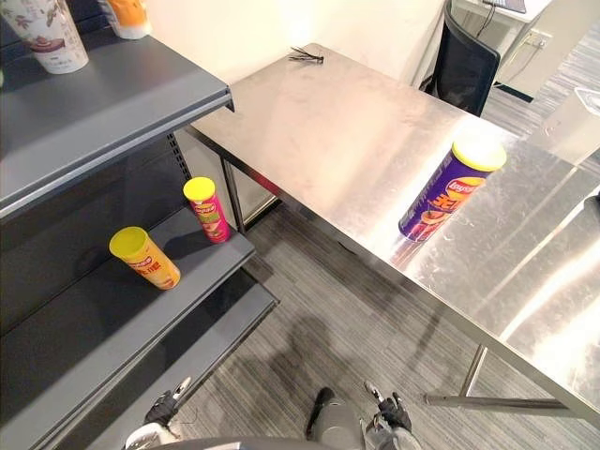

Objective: Put the gum and the chips on the shelf.

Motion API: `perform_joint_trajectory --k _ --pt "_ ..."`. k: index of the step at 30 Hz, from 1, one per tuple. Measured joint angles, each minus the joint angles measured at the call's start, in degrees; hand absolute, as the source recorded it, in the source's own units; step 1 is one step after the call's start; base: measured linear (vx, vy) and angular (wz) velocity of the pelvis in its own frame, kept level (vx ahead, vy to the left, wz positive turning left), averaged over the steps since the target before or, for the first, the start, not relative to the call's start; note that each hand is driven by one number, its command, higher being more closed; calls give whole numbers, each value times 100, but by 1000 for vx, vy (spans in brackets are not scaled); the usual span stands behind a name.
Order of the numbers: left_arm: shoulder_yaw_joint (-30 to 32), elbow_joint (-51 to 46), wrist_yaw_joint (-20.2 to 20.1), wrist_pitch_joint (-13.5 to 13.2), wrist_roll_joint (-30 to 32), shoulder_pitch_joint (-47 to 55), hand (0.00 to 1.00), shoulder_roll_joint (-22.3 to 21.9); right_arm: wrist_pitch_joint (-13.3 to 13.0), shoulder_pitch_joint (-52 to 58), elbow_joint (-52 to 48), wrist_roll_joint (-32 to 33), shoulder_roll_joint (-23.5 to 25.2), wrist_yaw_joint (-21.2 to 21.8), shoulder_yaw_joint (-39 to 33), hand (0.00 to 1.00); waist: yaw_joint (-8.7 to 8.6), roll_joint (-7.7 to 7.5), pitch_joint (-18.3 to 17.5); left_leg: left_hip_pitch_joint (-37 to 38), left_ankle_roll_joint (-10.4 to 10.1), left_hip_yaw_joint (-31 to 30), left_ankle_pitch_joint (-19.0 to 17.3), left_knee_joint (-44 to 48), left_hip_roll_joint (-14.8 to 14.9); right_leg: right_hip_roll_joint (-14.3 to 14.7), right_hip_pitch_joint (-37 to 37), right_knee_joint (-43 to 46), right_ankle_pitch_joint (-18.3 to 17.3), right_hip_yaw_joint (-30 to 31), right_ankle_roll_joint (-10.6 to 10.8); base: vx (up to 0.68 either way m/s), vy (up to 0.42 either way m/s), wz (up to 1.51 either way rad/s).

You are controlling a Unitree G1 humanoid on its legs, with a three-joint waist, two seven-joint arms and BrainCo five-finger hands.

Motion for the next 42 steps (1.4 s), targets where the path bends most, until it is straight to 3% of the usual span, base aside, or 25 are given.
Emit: perform_joint_trajectory --k 2,3,5,6,7,8,9,11,12,15,18,19,23,27,34,42 --pt "77 -1 -1 2 3 4 0 -20 1 35 71 -2 -4 -3 -79 0 -28 16 10 18 14 96 -8 280 127 7 11 25 -221 0 8 35 -47 -26" --pt "92 -2 0 4 0 -7 0 -48 1 54 70 -4 -4 -5 -164 0 -26 17 11 75 15 180 -9 629 320 48 69 22 -387 1 3 58 -102 -43" --pt "85 -31 -10 7 -20 -12 0 -121 -5 122 68 -3 -92 -21 -182 0 -31 181 82 173 66 57 23 1406 769 211 230 48 -635 74 -33 52 -120 -54" --pt "54 -76 -15 5 -79 -3 0 -230 -6 168 90 -1 -164 -32 -173 0 -14 253 90 76 402 -545 246 1882 980 325 317 54 -772 303 -65 50 -136 -64" --pt "20 -124 -25 -5 -109 20 0 -228 -8 170 109 -1 -192 -40 -167 0 -7 232 106 -129 594 -1021 317 2126 1034 339 351 10 -785 437 -86 63 -100 -84" --pt "-129 -192 -42 -16 -113 47 0 -238 -25 112 142 1 -255 -53 -156 0 -4 271 90 -556 425 -2115 14 2373 803 361 390 -117 -788 687 -92 85 -72 -97" --pt "-280 -232 -39 -22 -130 57 0 -251 -52 42 244 1 -372 -72 -155 0 4 318 87 -871 278 -3023 -253 2295 350 359 456 -238 -786 933 -98 78 -17 -104" --pt "-510 -251 -19 -76 -304 78 0 -237 -69 14 316 1 -454 -87 -116 0 98 335 89 -1035 221 -3703 -494 1900 -196 416 622 -390 -767 1351 -118 98 20 -125" --pt "-609 -279 -21 -119 -324 90 0 -221 -76 16 350 -3 -457 -88 -95 0 164 335 89 -1106 197 -4010 -504 1415 -411 465 697 -437 -755 1596 -109 92 63 -126" --pt "-658 -279 -23 -149 -322 103 0 -196 -100 -12 411 -7 -488 -71 -34 0 167 344 81 -1302 180 -4669 -472 359 -678 545 703 -459 -753 2076 -79 53 127 -103" --pt "-772 -198 -31 -141 -318 151 0 -221 -108 108 418 -12 -599 -59 72 0 168 475 20 -1380 -27 -5340 132 -597 -857 645 693 -456 -772 2620 230 92 253 -102" --pt "-763 -178 -29 -145 -296 169 0 -213 -103 157 455 -14 -596 -60 70 0 206 452 -40 -1309 0 -5316 317 -490 -924 622 717 -439 -773 2867 377 168 322 -80" --pt "-856 -123 -46 -133 -88 172 0 -35 -86 422 520 -61 -321 -31 22 0 136 170 -261 -1144 213 -4949 139 -788 -1373 210 765 -873 -618 3170 620 129 225 -36" --pt "-871 -3 -47 -131 9 161 0 -11 -29 485 574 -245 -247 -43 -390 0 127 205 -365 -983 279 -4790 103 -971 -1576 68 898 -1201 -499 3256 652 129 128 -15" --pt "-932 67 -56 -132 16 165 0 -36 9 279 711 -260 -248 -37 -519 0 138 245 -471 -739 278 -4575 105 -1256 -1470 231 1001 -1588 -205 3300 511 77 -18 -24" --pt "-930 72 -96 -132 148 173 0 0 25 242 809 -474 -243 -27 -465 0 153 147 -510 -637 268 -4502 103 -1347 -1443 279 986 -1638 -107 3248 508 -25 -36 -11"
